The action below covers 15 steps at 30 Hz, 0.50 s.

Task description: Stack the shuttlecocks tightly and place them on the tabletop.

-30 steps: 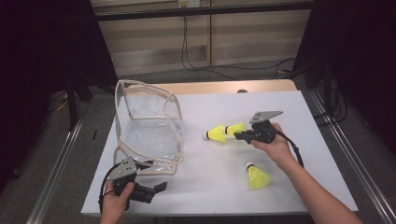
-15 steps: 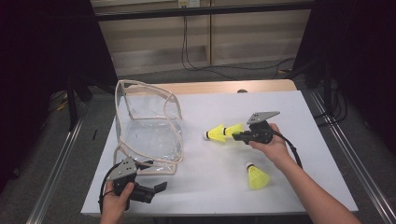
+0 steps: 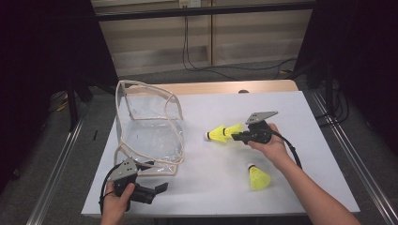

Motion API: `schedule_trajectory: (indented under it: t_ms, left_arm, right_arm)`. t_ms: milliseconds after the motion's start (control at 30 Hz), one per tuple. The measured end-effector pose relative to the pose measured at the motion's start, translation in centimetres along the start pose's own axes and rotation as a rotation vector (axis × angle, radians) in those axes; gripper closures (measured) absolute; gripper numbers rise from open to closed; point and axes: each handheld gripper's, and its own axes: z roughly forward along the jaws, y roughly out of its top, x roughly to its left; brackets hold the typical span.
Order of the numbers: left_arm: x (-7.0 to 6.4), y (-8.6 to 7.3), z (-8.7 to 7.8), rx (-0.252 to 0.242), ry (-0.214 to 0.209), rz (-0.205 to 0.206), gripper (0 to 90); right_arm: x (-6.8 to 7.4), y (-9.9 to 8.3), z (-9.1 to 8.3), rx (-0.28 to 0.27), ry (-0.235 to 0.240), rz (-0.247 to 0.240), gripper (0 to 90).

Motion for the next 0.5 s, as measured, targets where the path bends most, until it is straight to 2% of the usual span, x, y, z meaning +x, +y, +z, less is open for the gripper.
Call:
schedule_trajectory:
  t_ms: [500]
  left_arm:
    - [0.02, 0.00, 0.01, -0.001, -0.001, -0.001, 3.5]
  right_arm:
    - [0.12, 0.08, 0.60, 0.005, 0.008, -0.005, 88.3]
